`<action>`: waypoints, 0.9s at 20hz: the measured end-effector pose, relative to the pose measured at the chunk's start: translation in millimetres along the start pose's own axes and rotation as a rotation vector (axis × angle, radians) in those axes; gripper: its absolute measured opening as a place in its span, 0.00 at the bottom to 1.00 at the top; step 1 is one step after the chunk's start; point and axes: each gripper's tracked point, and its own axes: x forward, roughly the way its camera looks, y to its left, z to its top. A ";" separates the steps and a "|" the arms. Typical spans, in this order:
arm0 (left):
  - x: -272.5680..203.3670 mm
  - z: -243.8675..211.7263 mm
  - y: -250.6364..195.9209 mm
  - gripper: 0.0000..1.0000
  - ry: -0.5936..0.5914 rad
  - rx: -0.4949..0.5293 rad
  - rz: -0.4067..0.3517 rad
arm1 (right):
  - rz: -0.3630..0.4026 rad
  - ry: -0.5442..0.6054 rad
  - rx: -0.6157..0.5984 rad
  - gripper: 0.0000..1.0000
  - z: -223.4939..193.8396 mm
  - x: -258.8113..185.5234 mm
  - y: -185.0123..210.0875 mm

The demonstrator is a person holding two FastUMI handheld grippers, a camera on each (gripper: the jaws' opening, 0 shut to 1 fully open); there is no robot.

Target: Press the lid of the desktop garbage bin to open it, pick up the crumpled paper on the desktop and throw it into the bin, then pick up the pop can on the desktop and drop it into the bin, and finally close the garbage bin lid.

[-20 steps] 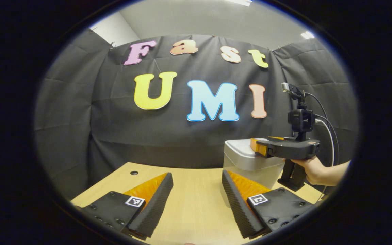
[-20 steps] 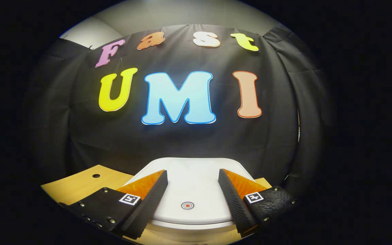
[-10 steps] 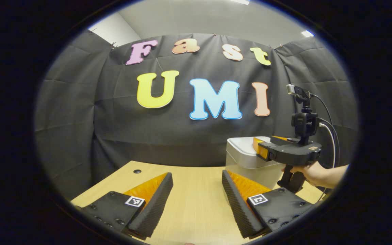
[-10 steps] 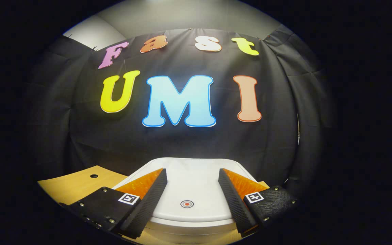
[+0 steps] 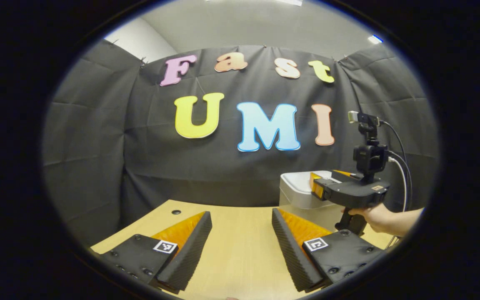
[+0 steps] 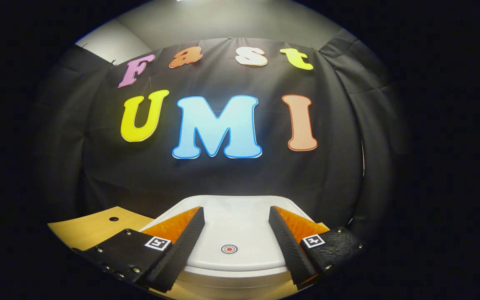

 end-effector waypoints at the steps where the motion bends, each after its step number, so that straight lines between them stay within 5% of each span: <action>1: -6.0 1.0 -0.4 0.96 -0.001 -0.008 0.009 | 0.001 0.005 0.001 0.98 -0.1 0.7 0.9; 9: -47.5 7.2 9.6 0.95 -0.019 0.032 0.138 | 0.062 0.131 0.027 0.98 4.6 -39.7 -5.2; 18: -28.2 12.8 -9.6 0.96 -0.046 0.005 0.078 | 0.099 0.060 -0.037 0.98 35.7 -140.8 -5.9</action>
